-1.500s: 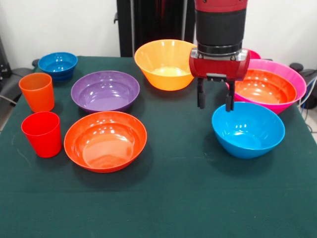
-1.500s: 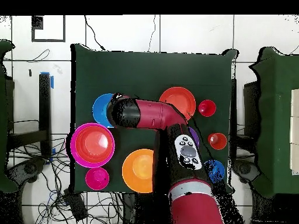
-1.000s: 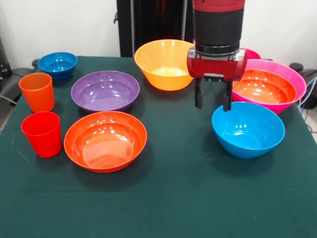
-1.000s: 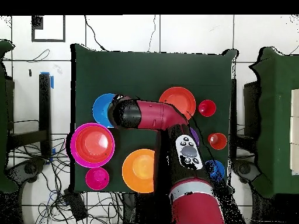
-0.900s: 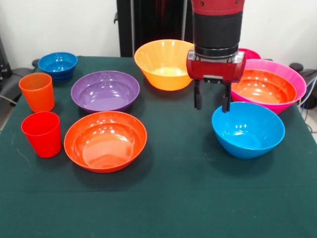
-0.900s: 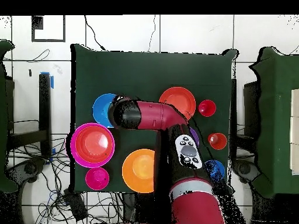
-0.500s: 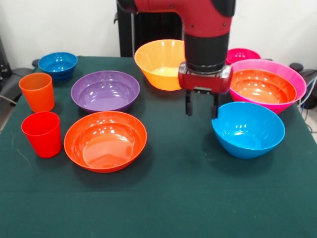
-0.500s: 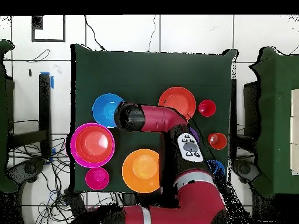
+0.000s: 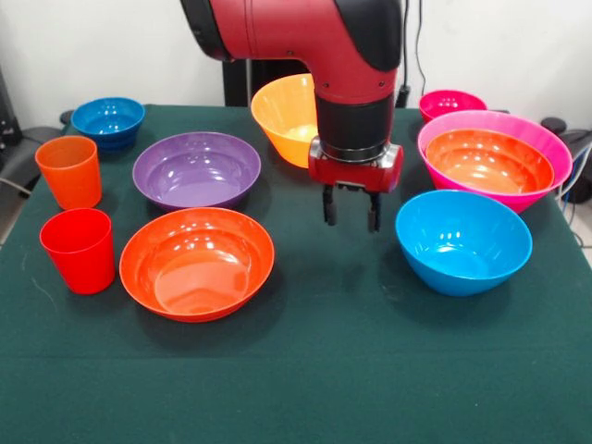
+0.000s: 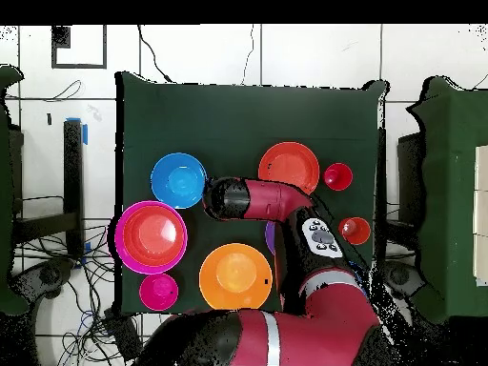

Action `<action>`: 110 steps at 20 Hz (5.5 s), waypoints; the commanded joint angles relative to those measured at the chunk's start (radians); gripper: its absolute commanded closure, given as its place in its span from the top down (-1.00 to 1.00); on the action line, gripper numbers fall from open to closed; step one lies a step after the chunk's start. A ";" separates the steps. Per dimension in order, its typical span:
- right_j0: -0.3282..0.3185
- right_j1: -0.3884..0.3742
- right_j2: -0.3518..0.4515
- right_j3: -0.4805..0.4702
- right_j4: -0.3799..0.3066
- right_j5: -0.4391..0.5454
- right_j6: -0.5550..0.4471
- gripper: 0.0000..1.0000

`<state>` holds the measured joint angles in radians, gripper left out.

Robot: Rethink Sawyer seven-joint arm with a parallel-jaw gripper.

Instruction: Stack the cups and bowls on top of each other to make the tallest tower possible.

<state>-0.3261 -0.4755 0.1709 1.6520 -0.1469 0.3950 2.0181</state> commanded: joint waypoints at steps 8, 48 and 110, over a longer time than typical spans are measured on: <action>-0.020 -0.046 0.163 0.024 -0.035 0.063 -0.044 1.00; -0.052 0.097 0.239 0.016 -0.050 -0.072 0.004 1.00; -0.050 -0.414 0.220 0.293 0.063 0.221 0.054 -1.00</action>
<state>-0.3673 -0.7987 0.3769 1.8067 -0.1194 0.4913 2.0183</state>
